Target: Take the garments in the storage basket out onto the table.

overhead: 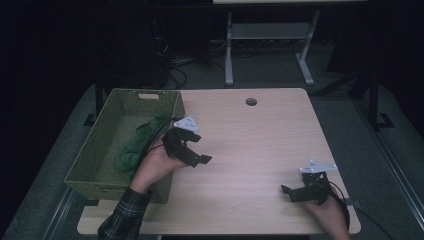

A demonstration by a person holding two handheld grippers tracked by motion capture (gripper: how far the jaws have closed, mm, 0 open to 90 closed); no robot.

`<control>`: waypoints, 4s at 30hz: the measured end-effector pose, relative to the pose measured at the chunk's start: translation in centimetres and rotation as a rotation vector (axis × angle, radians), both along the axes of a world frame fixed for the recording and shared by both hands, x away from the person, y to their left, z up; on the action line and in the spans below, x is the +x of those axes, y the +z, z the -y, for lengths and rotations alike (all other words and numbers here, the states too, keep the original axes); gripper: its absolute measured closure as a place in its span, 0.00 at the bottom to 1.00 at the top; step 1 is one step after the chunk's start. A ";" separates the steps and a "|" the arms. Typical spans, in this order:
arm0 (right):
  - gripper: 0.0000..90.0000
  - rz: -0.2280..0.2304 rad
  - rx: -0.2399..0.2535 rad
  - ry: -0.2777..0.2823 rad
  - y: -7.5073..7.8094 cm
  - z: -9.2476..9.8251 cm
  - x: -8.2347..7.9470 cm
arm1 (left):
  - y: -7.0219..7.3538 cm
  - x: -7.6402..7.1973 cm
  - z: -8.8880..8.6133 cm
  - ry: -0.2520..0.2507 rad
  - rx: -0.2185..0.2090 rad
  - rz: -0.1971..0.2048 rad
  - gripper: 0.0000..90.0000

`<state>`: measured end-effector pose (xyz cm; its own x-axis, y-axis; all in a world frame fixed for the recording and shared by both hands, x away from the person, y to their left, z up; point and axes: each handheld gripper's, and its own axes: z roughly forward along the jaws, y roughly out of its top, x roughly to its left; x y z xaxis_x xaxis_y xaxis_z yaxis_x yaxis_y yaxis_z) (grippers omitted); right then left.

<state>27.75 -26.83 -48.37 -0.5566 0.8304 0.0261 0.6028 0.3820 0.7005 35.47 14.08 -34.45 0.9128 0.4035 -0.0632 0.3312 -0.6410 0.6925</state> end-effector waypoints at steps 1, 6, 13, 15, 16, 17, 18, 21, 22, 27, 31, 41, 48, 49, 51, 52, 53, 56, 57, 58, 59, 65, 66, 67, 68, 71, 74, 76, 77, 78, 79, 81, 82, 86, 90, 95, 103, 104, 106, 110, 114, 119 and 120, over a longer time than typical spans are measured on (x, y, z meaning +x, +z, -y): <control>0.00 0.000 0.000 0.000 0.0 0.0 0.0 | 0.1 0.1 -0.2 0.003 0.000 0.001 0.16; 0.00 0.000 0.000 0.000 0.0 0.0 0.0 | 0.6 0.5 -1.2 0.031 -0.005 0.014 0.17; 0.00 0.000 0.000 0.000 0.0 0.0 0.0 | 0.5 0.9 -2.7 0.076 0.017 0.031 0.17; 0.00 0.000 0.000 0.000 0.0 0.0 0.0 | 0.4 1.1 -3.1 0.092 0.020 0.025 0.17; 0.00 0.000 0.000 0.000 0.0 0.0 0.0 | 0.4 1.1 -3.1 0.092 0.020 0.025 0.17; 0.00 0.000 0.000 0.000 0.0 0.0 0.0 | 0.4 1.3 -3.5 0.101 0.020 0.027 0.17; 0.00 0.000 0.000 0.000 0.0 0.0 0.0 | 0.4 1.4 -3.7 0.113 0.012 0.021 0.17; 0.00 -0.001 0.000 0.000 0.0 0.0 0.0 | 0.4 1.5 -4.1 0.124 0.013 0.025 0.17; 0.00 0.000 0.000 0.000 0.0 0.0 0.0 | 0.4 1.7 -4.6 0.136 0.012 0.025 0.17; 0.00 -0.001 0.000 0.000 0.0 0.0 0.0 | 0.3 2.1 -5.6 0.164 0.011 0.025 0.18; 0.00 0.000 0.000 0.000 0.0 0.0 0.0 | 0.2 2.2 -6.1 0.184 0.018 0.019 0.17; 0.00 0.000 0.000 0.000 0.0 0.0 0.0 | 0.2 2.9 -8.6 0.272 0.024 0.030 0.18; 0.00 -0.001 0.000 0.000 0.0 0.0 0.0 | 0.3 3.0 -10.1 0.311 0.038 0.043 0.22; 0.00 -0.001 0.000 0.000 0.0 0.0 0.0 | 0.3 3.0 -10.3 0.318 0.038 0.042 0.23; 0.00 -0.001 -0.001 0.000 0.0 0.0 0.0 | 0.3 2.9 -10.7 0.327 0.042 0.042 0.24; 0.00 -0.001 0.000 0.001 0.0 0.0 0.0 | 0.3 3.0 -10.9 0.327 0.044 0.050 0.24; 0.00 -0.001 0.000 0.001 0.0 0.0 0.0 | 0.3 3.0 -10.9 0.327 0.044 0.050 0.25; 0.00 -0.001 0.000 0.000 0.0 0.0 0.0 | 0.2 2.9 -11.7 0.344 0.050 0.052 0.27; 0.00 -0.001 -0.001 0.000 0.0 0.0 0.0 | 0.1 3.0 -12.0 0.348 0.053 0.056 0.28; 0.00 -0.001 0.000 0.000 0.0 0.0 0.0 | 0.1 2.9 -12.2 0.356 0.056 0.055 0.28; 0.00 -0.001 0.000 0.001 0.0 0.0 0.0 | -0.1 3.0 -12.5 0.360 0.057 0.054 0.29; 0.00 -0.001 -0.001 0.001 0.0 0.0 0.0 | -0.7 3.0 -14.0 0.394 0.070 0.056 0.33; 0.00 0.000 0.000 0.000 0.0 0.0 0.0 | -0.9 3.1 -14.6 0.404 0.076 0.055 0.34; 0.00 -0.001 0.000 0.000 0.0 0.0 0.0 | -1.0 3.1 -14.8 0.409 0.078 0.054 0.34; 0.00 -0.001 0.000 0.000 0.0 0.0 0.0 | -1.0 3.1 -14.8 0.409 0.078 0.054 0.35; 0.00 -0.001 0.000 0.000 0.0 0.0 0.0 | -1.5 3.1 -15.5 0.423 0.090 0.049 0.36; 0.00 -0.001 -0.001 0.000 0.0 0.0 0.0 | -2.3 3.3 -16.3 0.437 0.106 0.041 0.37; 0.00 -0.001 0.000 0.000 0.0 0.0 0.0 | -2.8 3.5 -16.6 0.446 0.118 0.031 0.37; 0.00 -0.001 0.000 0.001 0.0 0.0 0.0 | -3.1 3.6 -16.8 0.447 0.129 0.024 0.38; 0.00 -0.001 -0.001 0.000 0.0 0.0 0.0 | -3.3 3.6 -16.9 0.452 0.134 0.022 0.38; 0.00 -0.001 -0.001 0.001 0.0 0.0 0.0 | -3.6 3.7 -17.1 0.455 0.138 0.017 0.38; 0.00 0.000 0.000 0.001 0.0 0.0 0.0 | -3.8 3.8 -17.2 0.460 0.143 0.011 0.38; 0.00 -0.001 -0.001 0.000 0.0 0.0 0.0 | -4.3 3.9 -17.4 0.465 0.167 0.007 0.38; 0.00 -0.001 -0.001 0.000 0.0 0.0 0.0 | -4.9 4.1 -17.5 0.469 0.198 -0.006 0.38; 0.00 -0.001 -0.001 0.000 0.0 0.0 0.0 | -5.5 4.3 -17.5 0.473 0.222 -0.023 0.38; 0.00 -0.001 -0.001 0.001 0.0 0.0 0.0 | -5.9 4.5 -17.5 0.470 0.239 -0.042 0.42; 0.00 -0.001 -0.001 0.000 0.0 0.0 0.0 | -6.7 4.8 -17.6 0.479 0.255 -0.109 0.55; 0.00 -0.001 0.000 0.001 0.0 0.0 0.0 | -6.7 4.7 -17.6 0.475 0.254 -0.114 0.60; 0.00 0.000 0.000 0.001 0.0 0.0 0.0 | -6.7 4.7 -17.5 0.472 0.257 -0.116 0.66; 0.00 -0.001 0.000 0.001 0.0 0.0 0.0 | -6.4 4.7 -17.6 0.473 0.250 -0.142 0.79; 0.00 -0.001 -0.001 0.001 0.0 0.0 0.0 | -5.9 4.6 -17.8 0.486 0.228 -0.147 0.83; 0.00 -0.001 0.000 0.001 0.0 0.0 0.0 | -4.9 4.2 -18.0 0.490 0.142 -0.154 0.85; 0.00 -0.001 -0.001 0.000 0.0 0.0 0.0 | -4.7 4.1 -18.0 0.490 0.136 -0.154 0.86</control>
